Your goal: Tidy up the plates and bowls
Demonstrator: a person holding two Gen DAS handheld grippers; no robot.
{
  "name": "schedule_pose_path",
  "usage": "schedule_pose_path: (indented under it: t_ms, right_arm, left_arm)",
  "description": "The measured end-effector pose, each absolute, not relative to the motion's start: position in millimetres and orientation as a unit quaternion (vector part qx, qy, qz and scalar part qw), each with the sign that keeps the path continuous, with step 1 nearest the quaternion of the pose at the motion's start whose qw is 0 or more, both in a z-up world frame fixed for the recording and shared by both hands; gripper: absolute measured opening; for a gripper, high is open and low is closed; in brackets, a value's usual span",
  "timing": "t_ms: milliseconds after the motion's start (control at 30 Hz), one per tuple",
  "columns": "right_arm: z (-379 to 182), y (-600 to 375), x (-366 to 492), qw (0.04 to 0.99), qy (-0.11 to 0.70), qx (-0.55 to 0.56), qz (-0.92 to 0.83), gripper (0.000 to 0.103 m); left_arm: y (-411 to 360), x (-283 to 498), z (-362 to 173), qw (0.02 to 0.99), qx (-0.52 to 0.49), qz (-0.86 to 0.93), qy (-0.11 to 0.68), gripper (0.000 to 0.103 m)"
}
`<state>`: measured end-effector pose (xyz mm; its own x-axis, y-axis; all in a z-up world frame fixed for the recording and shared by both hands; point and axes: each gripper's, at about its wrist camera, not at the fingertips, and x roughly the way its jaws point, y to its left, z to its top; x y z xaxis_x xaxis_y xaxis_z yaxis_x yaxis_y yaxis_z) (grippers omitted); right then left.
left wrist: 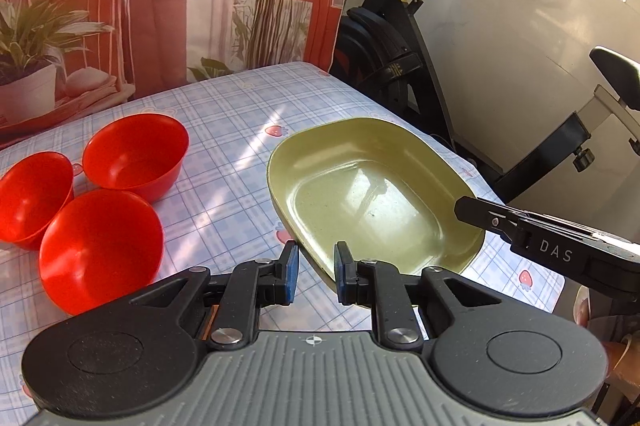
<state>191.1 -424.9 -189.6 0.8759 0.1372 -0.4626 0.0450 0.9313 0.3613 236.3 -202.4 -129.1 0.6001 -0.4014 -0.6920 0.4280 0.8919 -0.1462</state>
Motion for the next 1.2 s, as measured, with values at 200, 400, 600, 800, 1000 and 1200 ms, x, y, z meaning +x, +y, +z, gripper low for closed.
schedule_pose_path:
  t_ms: [200, 400, 600, 800, 1000, 1200]
  right_arm:
    - [-164.7, -376.1, 196.8, 0.95, 0.246, 0.174, 0.079, 0.011]
    - [-147.2, -330.6, 197.5, 0.948, 0.249, 0.161, 0.119, 0.011]
    - [-147.7, -294.9, 188.2, 0.945, 0.261, 0.141, 0.135, 0.011]
    - [-166.8, -278.1, 173.1, 0.939, 0.291, 0.126, 0.134, 0.012]
    - [-183.5, -273.0, 167.2, 0.931, 0.317, 0.123, 0.131, 0.012]
    - [-192.5, -275.2, 163.2, 0.928, 0.325, 0.126, 0.131, 0.012]
  left_arm:
    - [-150.2, 218.0, -103.1, 0.913, 0.001, -0.201, 0.356, 0.02]
    - [-101.4, 200.1, -88.0, 0.922, -0.03, -0.175, 0.344, 0.02]
    - [-73.4, 181.0, -97.8, 0.922, -0.048, -0.151, 0.353, 0.02]
    - [-63.2, 167.4, -114.7, 0.919, -0.06, -0.145, 0.362, 0.02]
    - [-58.2, 161.6, -129.2, 0.917, -0.058, -0.142, 0.367, 0.02]
    - [-56.7, 156.5, -138.6, 0.913, -0.053, -0.143, 0.379, 0.02]
